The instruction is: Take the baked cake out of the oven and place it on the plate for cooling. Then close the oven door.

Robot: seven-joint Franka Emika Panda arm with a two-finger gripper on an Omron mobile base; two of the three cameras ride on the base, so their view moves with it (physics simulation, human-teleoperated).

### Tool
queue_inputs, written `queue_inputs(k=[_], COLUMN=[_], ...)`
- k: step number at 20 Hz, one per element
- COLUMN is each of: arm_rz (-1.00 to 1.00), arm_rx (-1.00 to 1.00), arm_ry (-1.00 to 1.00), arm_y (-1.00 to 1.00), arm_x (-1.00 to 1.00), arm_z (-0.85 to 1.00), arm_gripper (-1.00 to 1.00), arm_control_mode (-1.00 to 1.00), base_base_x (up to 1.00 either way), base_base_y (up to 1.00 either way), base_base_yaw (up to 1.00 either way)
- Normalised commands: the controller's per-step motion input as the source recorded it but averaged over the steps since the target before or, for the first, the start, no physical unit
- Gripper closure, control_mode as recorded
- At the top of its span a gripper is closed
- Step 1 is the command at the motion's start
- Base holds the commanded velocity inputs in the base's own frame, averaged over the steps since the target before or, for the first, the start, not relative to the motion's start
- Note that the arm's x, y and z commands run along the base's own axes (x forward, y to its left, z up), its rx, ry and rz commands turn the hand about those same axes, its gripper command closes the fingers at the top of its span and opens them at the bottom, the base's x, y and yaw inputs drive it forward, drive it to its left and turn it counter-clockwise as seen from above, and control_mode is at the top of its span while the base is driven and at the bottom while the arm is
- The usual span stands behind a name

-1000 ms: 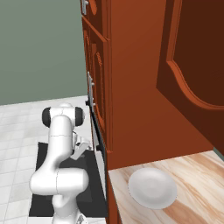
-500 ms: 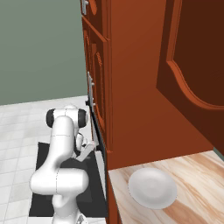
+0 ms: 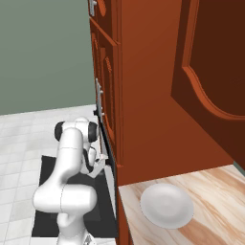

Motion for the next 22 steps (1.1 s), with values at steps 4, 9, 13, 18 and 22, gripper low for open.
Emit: queue_inputs(k=[4, 9, 13, 18, 22], arm_rz=[0.00, 0.00, 0.00, 0.00, 0.00], arm_rx=[-0.08, -0.10, -0.07, -0.06, -0.06], arm_ry=[0.00, 0.01, 0.00, 0.02, 0.03], arm_y=[-0.18, -0.14, -0.13, -0.14, -0.15], arm_x=[0.08, 0.15, 0.17, 0.18, 0.17], arm_z=[-0.28, -0.30, -0.21, -0.20, -0.22], arm_gripper=[-1.00, -1.00, -1.00, -1.00, -1.00], arm_control_mode=[-1.00, -1.00, -1.00, -1.00, -1.00], base_base_x=[0.00, 0.00, 0.00, 0.00, 0.00], base_base_y=[0.00, 0.00, 0.00, 0.00, 0.00], base_base_yaw=[0.00, 0.00, 0.00, 0.00, 0.00])
